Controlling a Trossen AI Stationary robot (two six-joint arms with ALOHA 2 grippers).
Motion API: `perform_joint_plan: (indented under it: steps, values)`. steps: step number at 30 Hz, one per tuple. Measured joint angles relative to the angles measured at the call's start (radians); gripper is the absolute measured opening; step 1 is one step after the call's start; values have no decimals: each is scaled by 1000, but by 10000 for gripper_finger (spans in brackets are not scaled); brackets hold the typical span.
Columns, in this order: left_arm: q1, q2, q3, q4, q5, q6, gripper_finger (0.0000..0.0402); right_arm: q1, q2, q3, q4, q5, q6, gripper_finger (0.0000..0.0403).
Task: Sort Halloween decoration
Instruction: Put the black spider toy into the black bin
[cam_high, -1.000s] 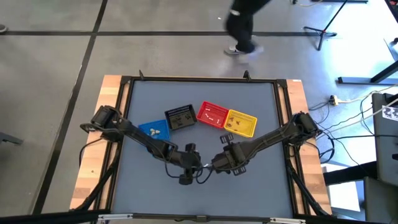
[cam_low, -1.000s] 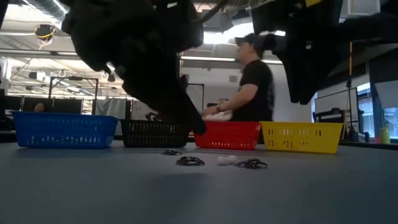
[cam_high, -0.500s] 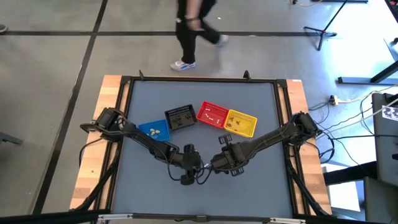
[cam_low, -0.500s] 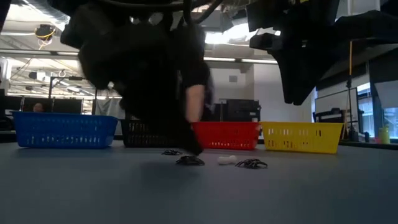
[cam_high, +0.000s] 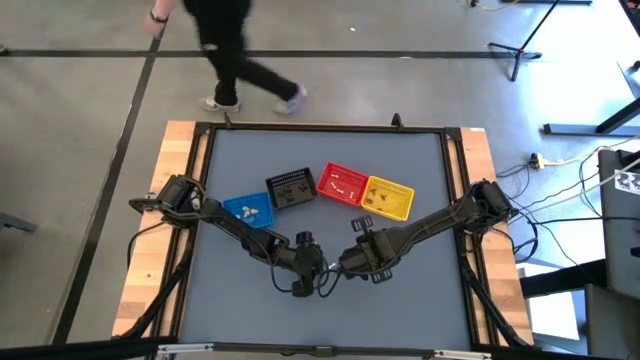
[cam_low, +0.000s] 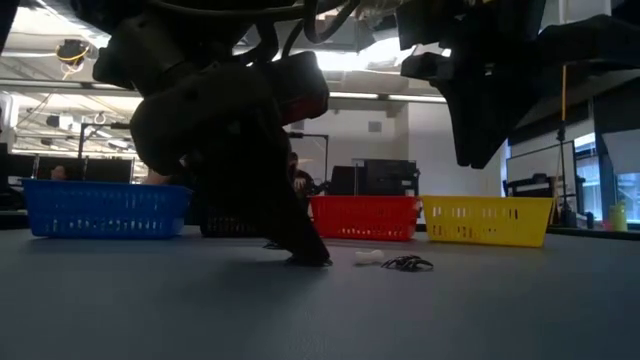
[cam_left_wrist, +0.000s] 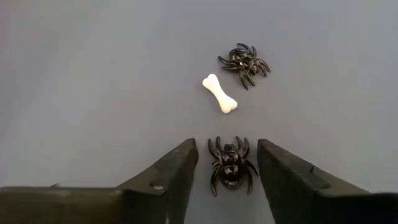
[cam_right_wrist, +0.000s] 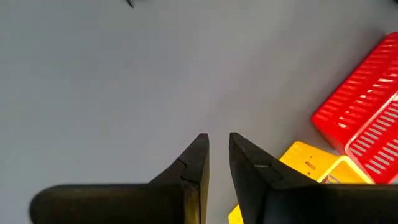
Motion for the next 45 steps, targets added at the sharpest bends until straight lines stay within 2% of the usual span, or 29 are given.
perform_joint_plan:
  steps: [8,14,31,37,45]
  values:
    - [-8,1,0,-12,-12,0,92,0,0,0,0,0,0,60]
    - [-10,1,-1,-13,-11,-2,59,0,0,0,0,0,0,60]
    - [-12,-71,-6,-26,35,-6,49,0,0,0,0,0,0,60]
    - [-12,-74,-6,-18,100,-9,49,0,0,0,1,0,0,60]
    - [-15,-74,-5,-17,106,-32,50,0,0,0,1,0,0,60]
